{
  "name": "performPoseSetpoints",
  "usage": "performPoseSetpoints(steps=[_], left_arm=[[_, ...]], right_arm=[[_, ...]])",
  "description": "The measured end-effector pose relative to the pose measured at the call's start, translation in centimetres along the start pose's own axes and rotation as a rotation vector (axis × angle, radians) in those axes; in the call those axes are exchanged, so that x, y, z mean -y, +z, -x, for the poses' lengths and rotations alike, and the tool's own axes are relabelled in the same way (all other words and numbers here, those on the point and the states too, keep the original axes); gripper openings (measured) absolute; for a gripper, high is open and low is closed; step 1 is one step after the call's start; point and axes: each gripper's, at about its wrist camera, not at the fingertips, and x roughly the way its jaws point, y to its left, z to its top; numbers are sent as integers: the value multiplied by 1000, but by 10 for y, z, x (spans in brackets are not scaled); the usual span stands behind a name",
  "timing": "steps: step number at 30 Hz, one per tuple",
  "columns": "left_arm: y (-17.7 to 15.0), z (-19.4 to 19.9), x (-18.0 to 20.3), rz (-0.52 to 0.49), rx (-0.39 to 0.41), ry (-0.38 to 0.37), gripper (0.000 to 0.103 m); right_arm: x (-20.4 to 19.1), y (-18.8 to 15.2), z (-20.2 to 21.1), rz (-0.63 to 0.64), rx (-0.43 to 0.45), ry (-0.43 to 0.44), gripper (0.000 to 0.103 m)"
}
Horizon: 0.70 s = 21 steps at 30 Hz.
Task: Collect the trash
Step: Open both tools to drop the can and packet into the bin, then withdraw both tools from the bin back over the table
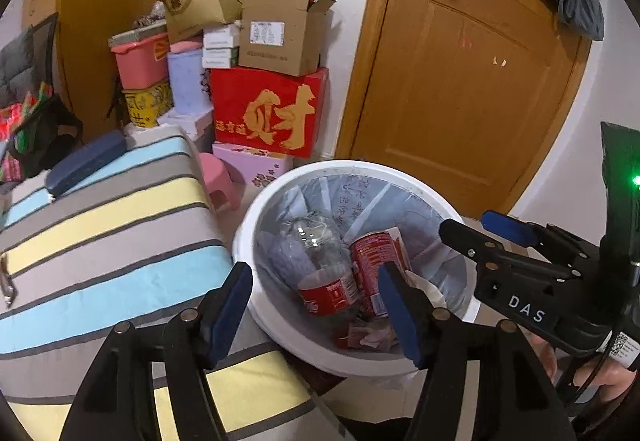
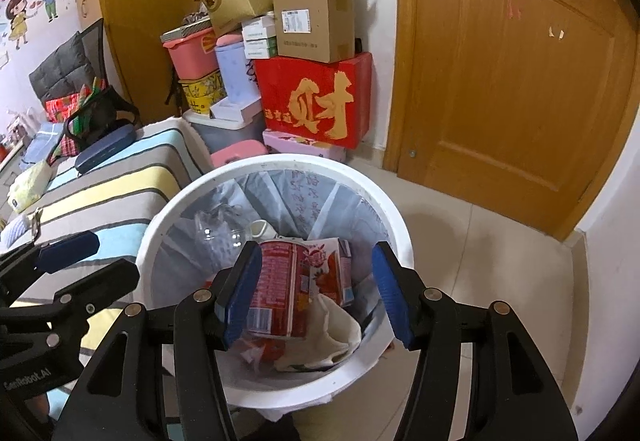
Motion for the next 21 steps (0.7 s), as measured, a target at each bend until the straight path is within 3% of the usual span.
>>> performPoseSetpoints(steps=[21], left_arm=[[-26, 79, -46, 91, 107, 66, 65]], right_arm=[[-42, -4, 36, 32, 74, 44, 59]])
